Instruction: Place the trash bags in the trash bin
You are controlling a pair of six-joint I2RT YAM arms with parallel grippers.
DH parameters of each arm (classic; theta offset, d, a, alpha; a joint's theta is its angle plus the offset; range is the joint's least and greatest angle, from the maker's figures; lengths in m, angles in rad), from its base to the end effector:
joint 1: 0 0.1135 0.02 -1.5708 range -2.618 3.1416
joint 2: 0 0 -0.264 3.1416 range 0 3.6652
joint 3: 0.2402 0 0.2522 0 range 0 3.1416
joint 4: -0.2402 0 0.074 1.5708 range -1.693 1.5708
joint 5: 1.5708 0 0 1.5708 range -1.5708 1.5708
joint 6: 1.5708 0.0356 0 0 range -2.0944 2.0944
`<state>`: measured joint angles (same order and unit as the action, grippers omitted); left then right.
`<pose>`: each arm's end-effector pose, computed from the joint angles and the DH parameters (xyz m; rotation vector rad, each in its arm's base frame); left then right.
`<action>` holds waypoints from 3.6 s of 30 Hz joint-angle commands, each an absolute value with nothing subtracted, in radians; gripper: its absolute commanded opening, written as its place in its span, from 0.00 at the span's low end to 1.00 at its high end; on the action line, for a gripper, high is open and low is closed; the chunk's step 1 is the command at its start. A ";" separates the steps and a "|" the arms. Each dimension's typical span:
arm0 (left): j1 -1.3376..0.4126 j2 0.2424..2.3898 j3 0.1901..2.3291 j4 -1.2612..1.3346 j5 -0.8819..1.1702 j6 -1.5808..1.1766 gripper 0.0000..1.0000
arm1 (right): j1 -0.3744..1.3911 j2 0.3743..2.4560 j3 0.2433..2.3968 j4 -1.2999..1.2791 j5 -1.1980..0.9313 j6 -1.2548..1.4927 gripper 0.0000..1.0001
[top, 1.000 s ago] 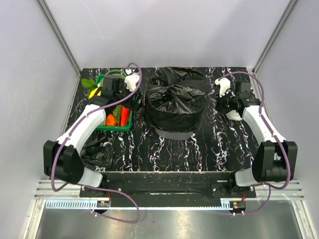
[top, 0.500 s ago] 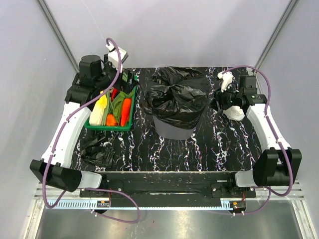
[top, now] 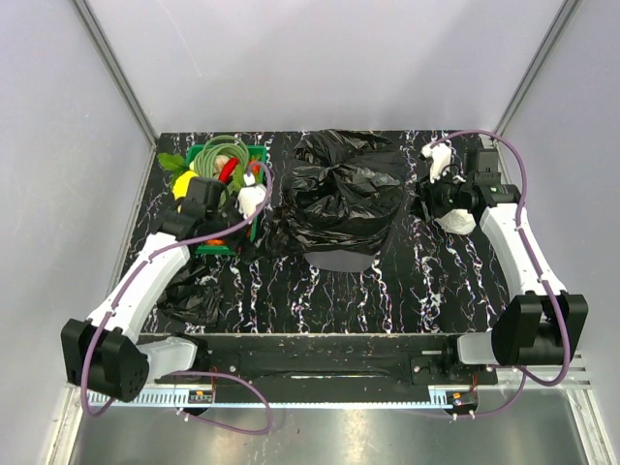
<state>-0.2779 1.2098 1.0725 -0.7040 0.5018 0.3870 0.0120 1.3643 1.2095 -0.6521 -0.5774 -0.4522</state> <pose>0.2335 -0.0844 0.3080 0.9783 2.1330 -0.5491 0.2887 0.0229 0.3184 -0.7766 2.1219 0.4535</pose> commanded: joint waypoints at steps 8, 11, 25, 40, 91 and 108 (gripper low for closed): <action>-0.293 1.083 0.844 -0.770 0.376 0.713 0.99 | 0.011 1.410 1.246 -0.660 -0.496 -0.479 0.59; -0.290 1.049 0.804 -0.755 0.362 0.742 0.99 | 0.011 1.401 1.230 -0.696 -0.530 -0.505 0.60; -0.247 1.055 1.152 -0.968 0.588 0.707 0.99 | 0.012 1.322 1.120 -0.858 -0.888 -0.635 0.78; -0.262 1.002 0.858 -0.861 0.138 0.814 0.99 | 0.014 1.262 1.043 -0.856 -0.855 -0.675 0.82; -0.736 2.005 2.234 -0.997 0.195 0.647 0.91 | 0.014 1.092 1.101 -0.766 -0.700 -0.482 0.80; -0.752 2.126 2.106 -0.948 0.230 0.695 0.99 | 0.011 1.098 1.040 -0.730 -0.666 -0.488 0.80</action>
<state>-0.7479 2.1254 2.1021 -0.9916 0.2340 0.6632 0.0120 1.1118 1.0538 -0.7666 -0.6846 -0.4892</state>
